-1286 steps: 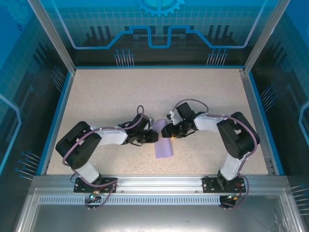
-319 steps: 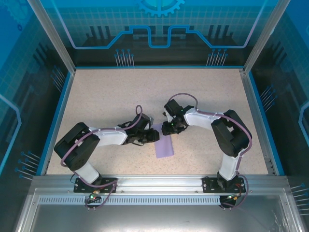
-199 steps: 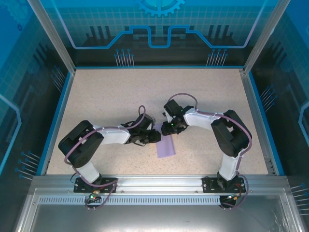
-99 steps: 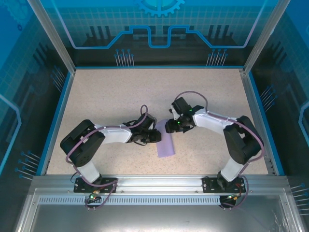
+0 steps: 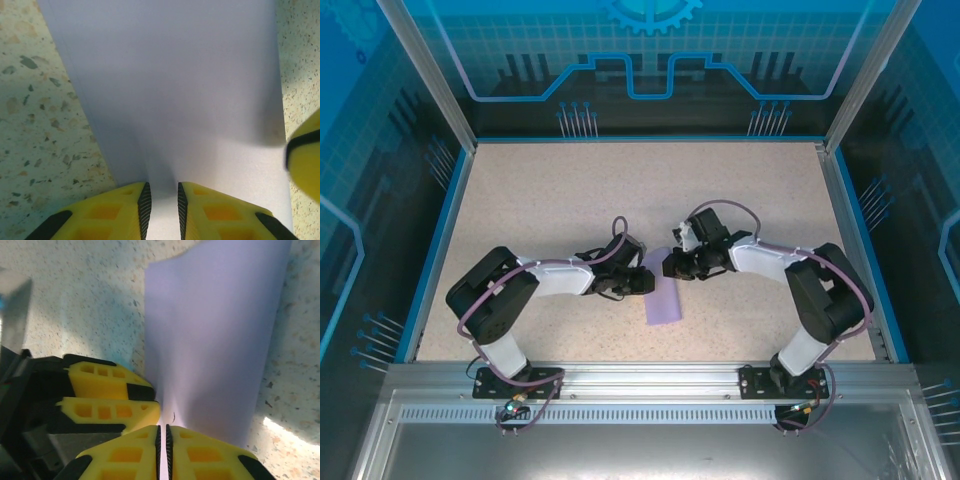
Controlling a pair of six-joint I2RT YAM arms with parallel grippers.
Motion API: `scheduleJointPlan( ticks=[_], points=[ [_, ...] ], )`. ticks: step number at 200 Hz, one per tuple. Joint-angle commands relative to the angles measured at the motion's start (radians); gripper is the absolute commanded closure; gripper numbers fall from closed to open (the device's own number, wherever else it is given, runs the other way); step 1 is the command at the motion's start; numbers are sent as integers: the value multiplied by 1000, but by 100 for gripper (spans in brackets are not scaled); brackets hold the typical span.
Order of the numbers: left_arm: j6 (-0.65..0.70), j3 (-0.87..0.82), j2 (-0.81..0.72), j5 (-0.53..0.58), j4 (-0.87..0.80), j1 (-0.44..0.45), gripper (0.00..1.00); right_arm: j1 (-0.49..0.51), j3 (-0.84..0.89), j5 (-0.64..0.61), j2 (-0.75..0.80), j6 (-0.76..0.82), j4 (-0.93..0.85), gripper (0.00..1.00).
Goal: Fold a paper plane with a square sheet of paper (pick it up from the middle)
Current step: Fold the square sheet of paper in half at the center of the table.
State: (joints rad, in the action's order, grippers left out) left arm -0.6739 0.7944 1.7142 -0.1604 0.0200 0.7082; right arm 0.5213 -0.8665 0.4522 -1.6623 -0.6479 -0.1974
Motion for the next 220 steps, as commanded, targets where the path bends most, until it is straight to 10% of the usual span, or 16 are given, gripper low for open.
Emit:
scheduleJointPlan(
  ticks=[1, 220],
  points=[
    [29, -8, 41, 56, -88, 4, 74, 5, 9, 19, -33, 12, 11, 86],
    [46, 12, 71, 70, -109, 4, 75, -53, 19, -1, -67, 70, 50, 87]
  ],
)
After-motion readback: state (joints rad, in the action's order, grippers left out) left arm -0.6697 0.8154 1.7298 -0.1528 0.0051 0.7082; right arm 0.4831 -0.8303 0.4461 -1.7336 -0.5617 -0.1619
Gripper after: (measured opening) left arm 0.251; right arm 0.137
